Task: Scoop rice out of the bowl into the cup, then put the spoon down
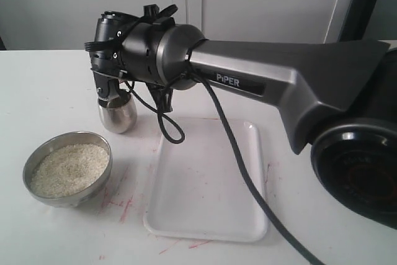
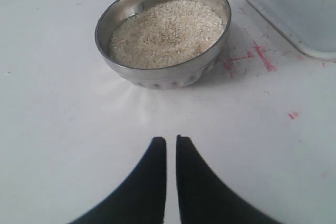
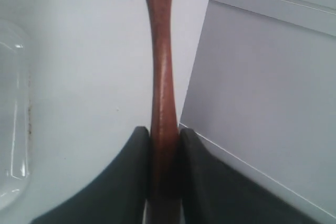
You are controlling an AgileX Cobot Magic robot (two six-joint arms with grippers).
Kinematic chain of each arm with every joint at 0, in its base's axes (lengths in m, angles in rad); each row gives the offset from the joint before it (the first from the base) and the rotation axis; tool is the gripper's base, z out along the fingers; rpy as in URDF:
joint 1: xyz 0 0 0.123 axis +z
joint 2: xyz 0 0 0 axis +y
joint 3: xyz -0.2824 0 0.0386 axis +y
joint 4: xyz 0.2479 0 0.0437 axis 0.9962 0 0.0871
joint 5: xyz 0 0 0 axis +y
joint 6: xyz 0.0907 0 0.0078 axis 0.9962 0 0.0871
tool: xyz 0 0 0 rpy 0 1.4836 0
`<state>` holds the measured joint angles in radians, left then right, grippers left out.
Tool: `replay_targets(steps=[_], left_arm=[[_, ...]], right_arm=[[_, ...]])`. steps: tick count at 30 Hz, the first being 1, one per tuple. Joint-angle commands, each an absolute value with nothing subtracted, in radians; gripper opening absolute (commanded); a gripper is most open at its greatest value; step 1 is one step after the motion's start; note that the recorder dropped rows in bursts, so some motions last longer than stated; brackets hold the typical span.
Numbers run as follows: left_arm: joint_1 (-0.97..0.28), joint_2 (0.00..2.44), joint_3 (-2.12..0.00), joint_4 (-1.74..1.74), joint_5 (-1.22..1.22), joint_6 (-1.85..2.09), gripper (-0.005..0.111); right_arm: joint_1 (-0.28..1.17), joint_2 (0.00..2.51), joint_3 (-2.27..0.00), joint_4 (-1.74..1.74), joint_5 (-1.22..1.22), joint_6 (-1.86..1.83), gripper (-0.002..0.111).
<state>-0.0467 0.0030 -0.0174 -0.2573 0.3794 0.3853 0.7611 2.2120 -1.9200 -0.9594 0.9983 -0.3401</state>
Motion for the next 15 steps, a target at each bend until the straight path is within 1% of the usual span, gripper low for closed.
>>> replay_targets(steps=[1, 10, 15], left_arm=[[-0.052, 0.0, -0.012, -0.268, 0.382, 0.389, 0.014], [-0.052, 0.0, -0.012, -0.268, 0.382, 0.389, 0.014], [-0.052, 0.0, -0.012, -0.268, 0.382, 0.389, 0.014]], right_arm=[[0.757, 2.21, -1.919, -0.998, 1.011, -0.373, 0.0], [0.757, 2.21, -1.919, -1.0, 0.976, -0.494, 0.0], [0.757, 2.21, -1.919, -1.068, 0.971, -0.494, 0.0]])
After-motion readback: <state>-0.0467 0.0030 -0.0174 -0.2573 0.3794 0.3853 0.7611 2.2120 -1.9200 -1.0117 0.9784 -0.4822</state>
